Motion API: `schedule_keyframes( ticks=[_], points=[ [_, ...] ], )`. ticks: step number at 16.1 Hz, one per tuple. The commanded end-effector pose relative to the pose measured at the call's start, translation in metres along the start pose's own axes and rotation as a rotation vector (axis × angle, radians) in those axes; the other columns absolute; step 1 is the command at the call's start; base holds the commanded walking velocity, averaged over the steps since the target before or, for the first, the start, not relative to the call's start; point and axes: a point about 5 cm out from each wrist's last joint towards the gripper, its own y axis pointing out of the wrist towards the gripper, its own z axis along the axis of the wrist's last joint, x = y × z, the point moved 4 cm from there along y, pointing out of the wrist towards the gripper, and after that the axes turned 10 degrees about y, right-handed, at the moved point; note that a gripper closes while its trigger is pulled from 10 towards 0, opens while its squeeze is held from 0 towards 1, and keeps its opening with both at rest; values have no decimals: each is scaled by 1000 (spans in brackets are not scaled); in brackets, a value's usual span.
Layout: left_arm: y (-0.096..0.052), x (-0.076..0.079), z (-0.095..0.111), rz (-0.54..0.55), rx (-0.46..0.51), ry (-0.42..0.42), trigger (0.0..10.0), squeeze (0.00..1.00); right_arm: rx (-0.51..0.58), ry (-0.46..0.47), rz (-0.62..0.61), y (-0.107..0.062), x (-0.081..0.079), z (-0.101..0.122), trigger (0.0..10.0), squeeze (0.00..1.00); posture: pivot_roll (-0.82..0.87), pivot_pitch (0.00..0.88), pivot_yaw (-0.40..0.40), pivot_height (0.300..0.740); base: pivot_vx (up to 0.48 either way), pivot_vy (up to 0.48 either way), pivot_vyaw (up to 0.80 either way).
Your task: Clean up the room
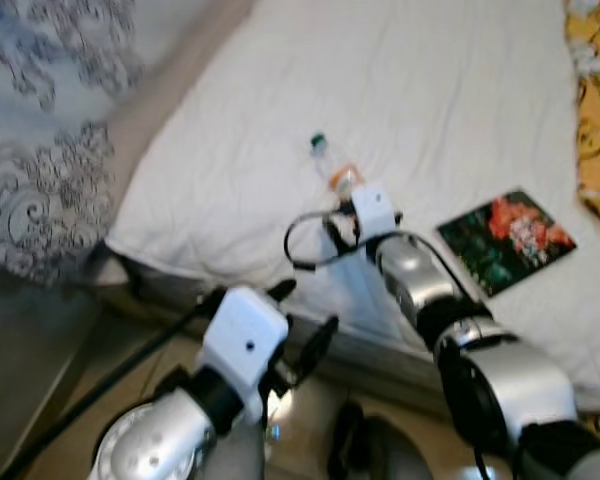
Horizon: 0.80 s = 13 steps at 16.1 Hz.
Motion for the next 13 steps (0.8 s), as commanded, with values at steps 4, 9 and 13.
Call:
schedule_keyframes(
  ticks=[4,9,13],
  points=[
    [-2,-21,-33,119,-82,-61,10000,0,289,65,-85,-46,33,-4,10000,0,349,164,-115,728,0,0,0],
    [32,-63,-87,288,-178,-39,10000,1000,306,92,-220,-135,39,-53,10000,0,207,0,-98,719,0,0,-250],
    [67,-83,-87,333,-108,-37,10000,1000,220,174,-360,-146,63,-79,10000,0,139,0,-37,690,0,0,-447]
  ],
)
